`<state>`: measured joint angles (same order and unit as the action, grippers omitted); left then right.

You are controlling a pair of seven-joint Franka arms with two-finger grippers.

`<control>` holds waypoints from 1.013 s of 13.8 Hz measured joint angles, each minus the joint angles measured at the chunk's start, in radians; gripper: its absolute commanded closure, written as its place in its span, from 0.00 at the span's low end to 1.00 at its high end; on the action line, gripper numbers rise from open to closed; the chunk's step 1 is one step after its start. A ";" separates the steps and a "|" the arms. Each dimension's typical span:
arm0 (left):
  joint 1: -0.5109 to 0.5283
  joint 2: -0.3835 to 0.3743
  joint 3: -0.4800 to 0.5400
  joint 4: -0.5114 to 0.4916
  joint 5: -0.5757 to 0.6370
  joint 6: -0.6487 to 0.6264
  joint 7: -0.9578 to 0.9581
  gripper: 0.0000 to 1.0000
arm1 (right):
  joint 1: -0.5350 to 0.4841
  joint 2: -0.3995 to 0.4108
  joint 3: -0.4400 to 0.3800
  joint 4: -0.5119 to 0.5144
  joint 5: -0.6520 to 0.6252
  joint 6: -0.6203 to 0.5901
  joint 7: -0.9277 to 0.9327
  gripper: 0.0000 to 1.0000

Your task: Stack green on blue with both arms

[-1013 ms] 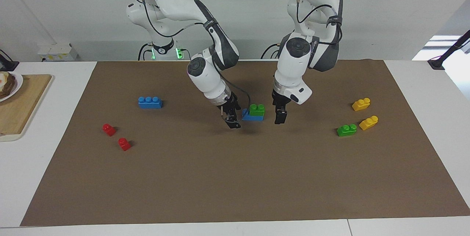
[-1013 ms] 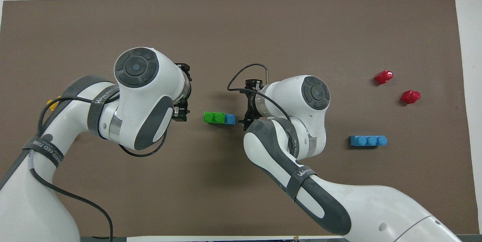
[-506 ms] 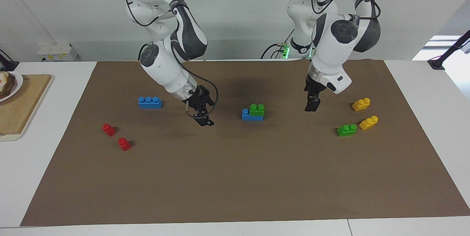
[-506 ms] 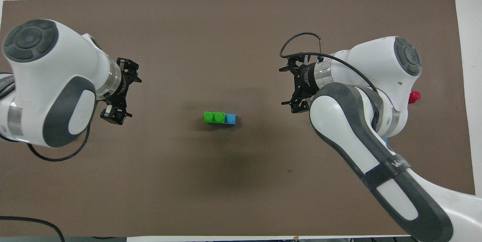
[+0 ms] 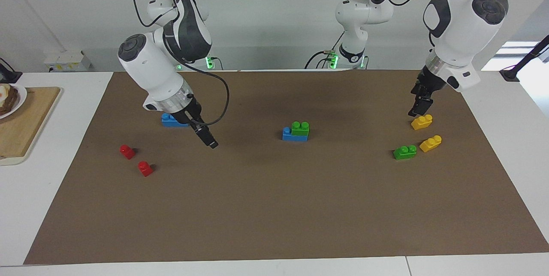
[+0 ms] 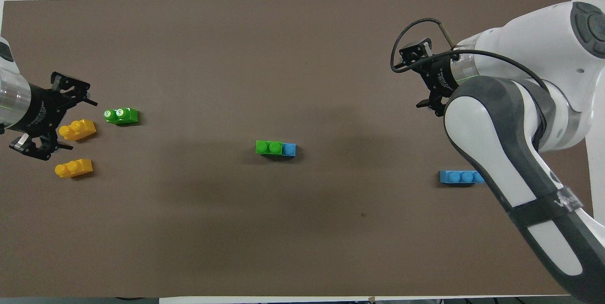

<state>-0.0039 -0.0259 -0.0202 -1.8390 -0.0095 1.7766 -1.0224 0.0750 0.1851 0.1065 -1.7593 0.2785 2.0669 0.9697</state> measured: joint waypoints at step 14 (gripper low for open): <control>0.007 0.001 -0.030 0.046 0.045 -0.070 0.847 0.00 | -0.145 -0.173 -0.003 0.026 -0.266 -0.317 -0.819 0.01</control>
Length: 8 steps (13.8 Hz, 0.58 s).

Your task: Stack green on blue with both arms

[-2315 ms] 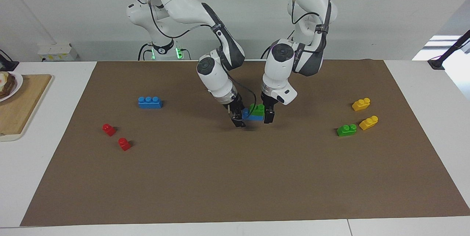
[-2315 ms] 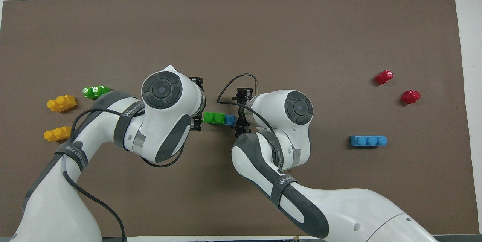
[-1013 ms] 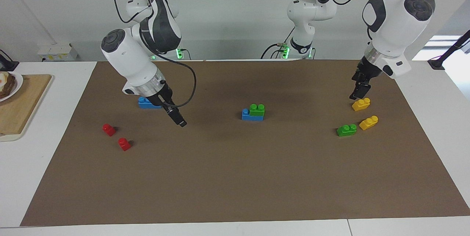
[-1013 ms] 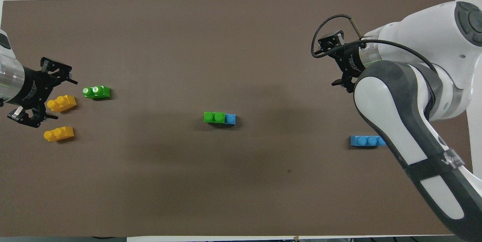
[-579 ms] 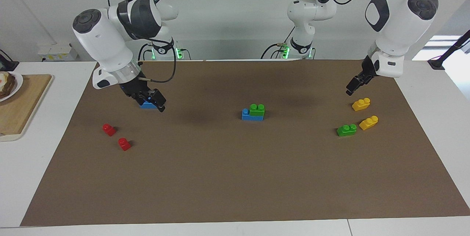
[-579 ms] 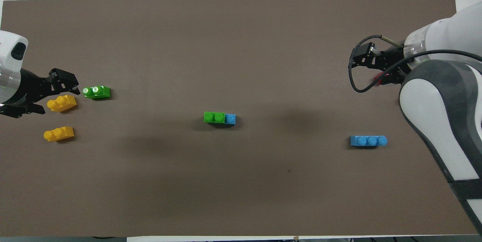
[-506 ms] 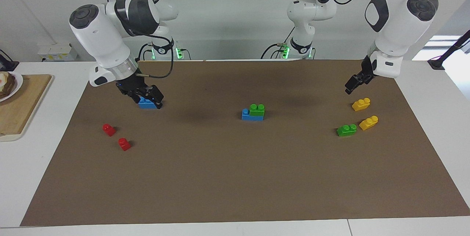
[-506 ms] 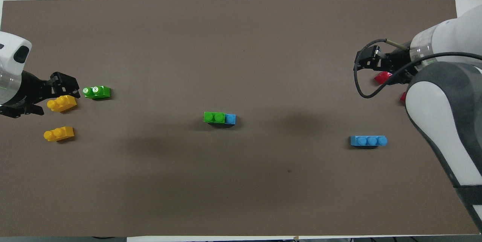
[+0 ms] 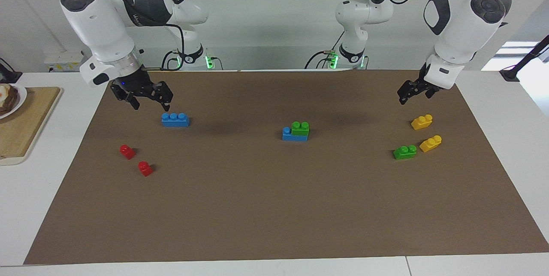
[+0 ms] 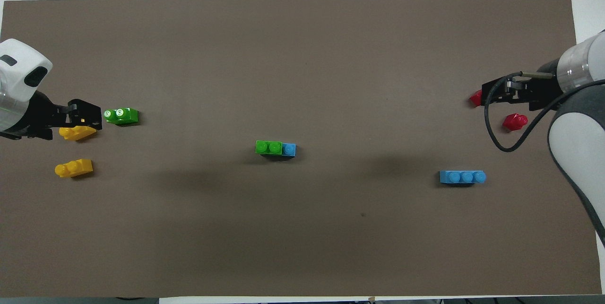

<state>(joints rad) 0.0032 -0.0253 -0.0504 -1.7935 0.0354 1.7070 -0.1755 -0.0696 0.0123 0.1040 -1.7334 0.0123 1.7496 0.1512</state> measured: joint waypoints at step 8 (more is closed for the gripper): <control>-0.023 0.037 -0.004 0.115 0.000 -0.055 0.032 0.00 | -0.018 -0.004 -0.001 0.026 -0.015 -0.034 -0.007 0.01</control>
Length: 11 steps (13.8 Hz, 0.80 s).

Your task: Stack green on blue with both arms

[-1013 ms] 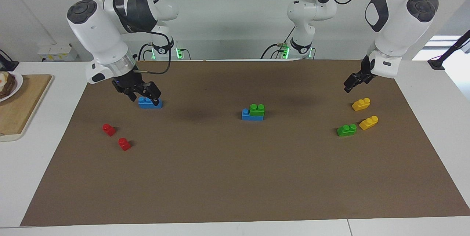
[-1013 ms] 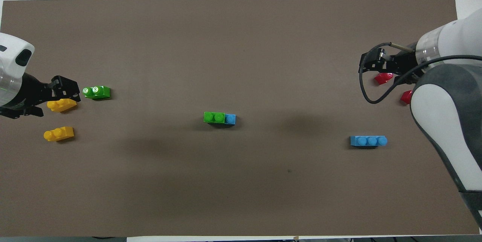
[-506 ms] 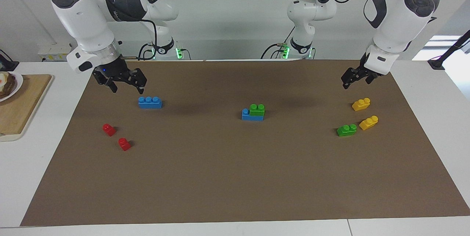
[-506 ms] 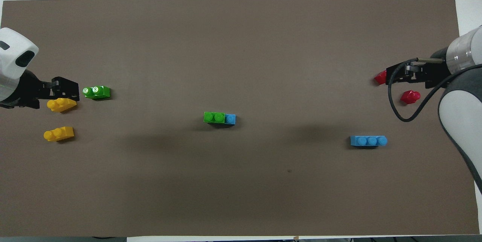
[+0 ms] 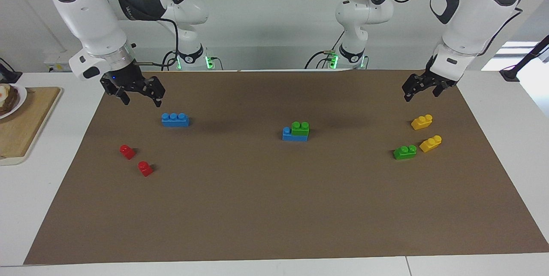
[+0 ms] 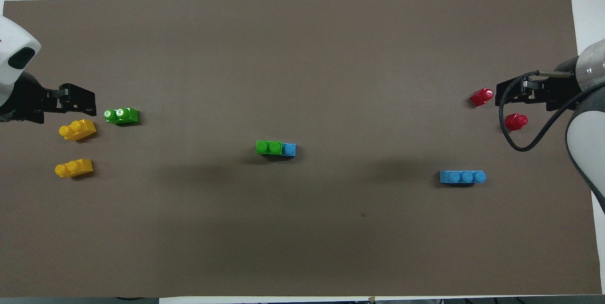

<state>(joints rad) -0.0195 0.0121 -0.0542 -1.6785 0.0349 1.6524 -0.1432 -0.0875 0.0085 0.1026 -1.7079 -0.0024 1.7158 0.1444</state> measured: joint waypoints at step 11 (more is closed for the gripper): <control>-0.019 -0.026 -0.007 0.046 -0.075 -0.090 0.006 0.00 | -0.012 0.000 -0.003 0.015 -0.030 -0.027 -0.010 0.00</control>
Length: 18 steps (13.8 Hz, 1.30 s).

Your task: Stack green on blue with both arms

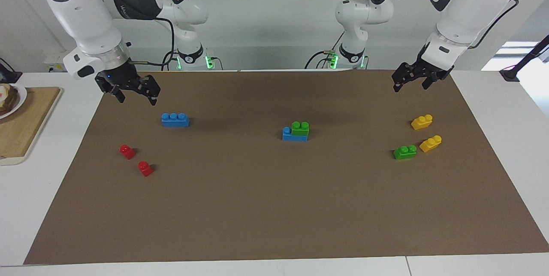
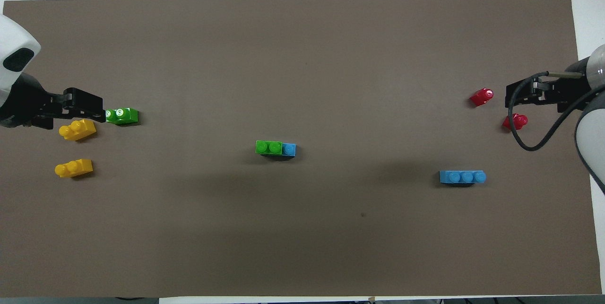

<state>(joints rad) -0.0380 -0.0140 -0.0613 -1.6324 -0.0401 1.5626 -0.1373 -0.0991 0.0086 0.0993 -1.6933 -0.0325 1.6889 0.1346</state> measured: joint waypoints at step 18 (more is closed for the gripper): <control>0.003 -0.007 0.009 -0.014 0.007 0.021 0.037 0.00 | 0.000 0.000 0.000 0.011 -0.001 -0.014 0.000 0.00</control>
<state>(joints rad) -0.0347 -0.0209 -0.0527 -1.6462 -0.0332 1.5833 -0.1006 -0.0990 0.0086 0.0995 -1.6819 -0.0337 1.6748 0.1342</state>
